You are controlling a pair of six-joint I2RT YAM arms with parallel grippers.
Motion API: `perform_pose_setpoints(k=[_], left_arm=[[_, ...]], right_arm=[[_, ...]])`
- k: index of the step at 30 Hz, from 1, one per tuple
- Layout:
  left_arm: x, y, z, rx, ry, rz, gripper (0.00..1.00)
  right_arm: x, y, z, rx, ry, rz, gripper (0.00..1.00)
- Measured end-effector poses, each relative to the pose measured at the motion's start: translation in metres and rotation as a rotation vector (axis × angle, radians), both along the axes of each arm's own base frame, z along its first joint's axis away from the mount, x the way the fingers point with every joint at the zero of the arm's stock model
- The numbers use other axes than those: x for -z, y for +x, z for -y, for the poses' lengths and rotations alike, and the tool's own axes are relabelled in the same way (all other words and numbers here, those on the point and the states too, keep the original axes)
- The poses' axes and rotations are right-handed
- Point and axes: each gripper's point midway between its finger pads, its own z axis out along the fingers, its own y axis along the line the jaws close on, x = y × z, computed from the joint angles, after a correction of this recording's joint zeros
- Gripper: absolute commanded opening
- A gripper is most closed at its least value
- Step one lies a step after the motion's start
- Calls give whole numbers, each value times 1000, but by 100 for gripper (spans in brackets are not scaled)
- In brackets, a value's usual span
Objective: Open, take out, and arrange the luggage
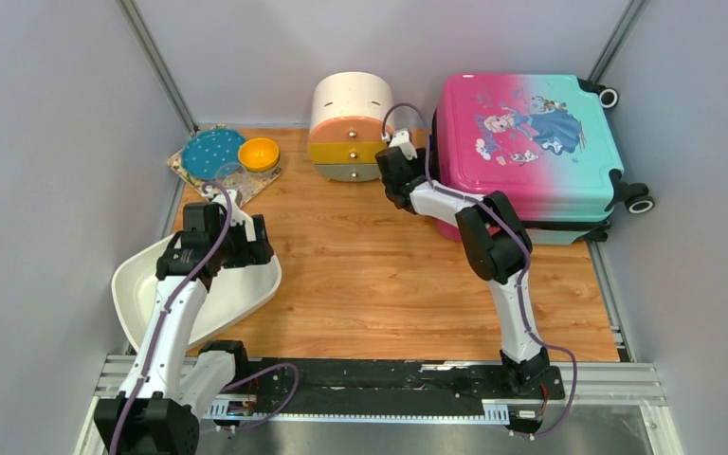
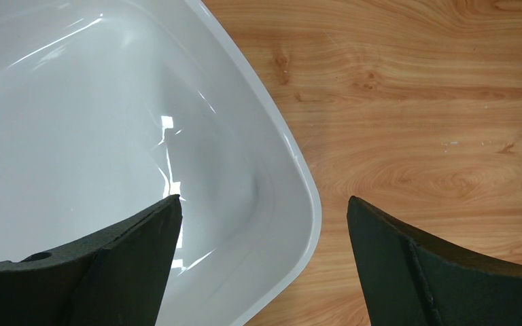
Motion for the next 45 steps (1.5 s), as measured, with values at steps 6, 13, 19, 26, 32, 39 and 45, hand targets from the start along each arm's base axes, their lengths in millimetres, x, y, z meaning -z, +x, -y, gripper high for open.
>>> perform_pose_setpoints(k=[6, 13, 19, 26, 32, 39, 45], left_arm=[[0, 0, 0, -1, -1, 0, 99], [0, 0, 0, -2, -2, -1, 99], [0, 0, 1, 2, -8, -1, 99], [-1, -1, 6, 1, -39, -5, 99], [10, -8, 13, 20, -72, 10, 99], [13, -14, 34, 89, -180, 69, 99], [26, -20, 49, 106, -272, 50, 99]], right_arm=[[1, 8, 9, 41, -15, -19, 19], [3, 5, 9, 14, 70, -80, 0], [3, -19, 2, -31, 155, -104, 0], [6, -79, -20, -90, 122, -170, 0], [10, -139, -35, -170, 32, -263, 0], [11, -176, -46, -299, -5, -301, 0], [12, -205, -57, -452, -112, -355, 0]])
